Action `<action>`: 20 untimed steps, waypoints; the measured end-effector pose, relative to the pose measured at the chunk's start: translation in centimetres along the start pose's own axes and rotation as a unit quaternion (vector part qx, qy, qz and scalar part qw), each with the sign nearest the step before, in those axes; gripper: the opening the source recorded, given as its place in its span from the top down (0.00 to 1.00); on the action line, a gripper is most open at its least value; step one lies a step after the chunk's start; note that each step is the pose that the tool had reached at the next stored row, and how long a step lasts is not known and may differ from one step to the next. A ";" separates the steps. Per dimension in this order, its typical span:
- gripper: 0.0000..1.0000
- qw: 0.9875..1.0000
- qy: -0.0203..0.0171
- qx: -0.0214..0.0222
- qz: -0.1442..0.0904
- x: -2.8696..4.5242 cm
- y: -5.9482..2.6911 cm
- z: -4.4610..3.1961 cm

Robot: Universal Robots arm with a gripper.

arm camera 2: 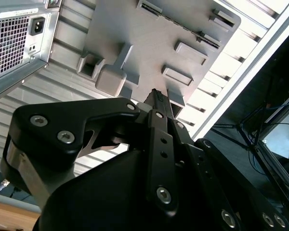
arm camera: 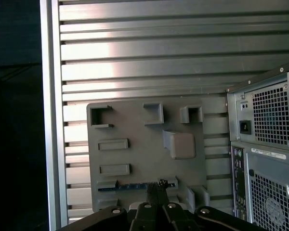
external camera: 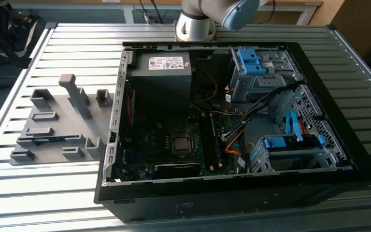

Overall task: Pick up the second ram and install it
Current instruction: 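Pick up the second ram and move it above second insertion slot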

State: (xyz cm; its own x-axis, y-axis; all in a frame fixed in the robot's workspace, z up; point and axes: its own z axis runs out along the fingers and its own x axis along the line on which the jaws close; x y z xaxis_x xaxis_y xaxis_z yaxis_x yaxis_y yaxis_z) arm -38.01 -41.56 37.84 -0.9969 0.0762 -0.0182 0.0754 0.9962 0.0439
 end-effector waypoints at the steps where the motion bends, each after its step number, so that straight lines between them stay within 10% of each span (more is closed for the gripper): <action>1: 0.89 1.000 0.000 0.000 0.000 0.00 0.00 0.00; 20: 0.89 1.000 0.001 0.000 -0.026 0.19 -0.02 -0.01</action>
State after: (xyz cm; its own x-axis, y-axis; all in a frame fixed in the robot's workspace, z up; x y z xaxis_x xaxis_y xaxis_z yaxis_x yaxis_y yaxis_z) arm -38.19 -41.57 37.85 -0.9995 0.0248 -0.0182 0.0240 0.9988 0.0438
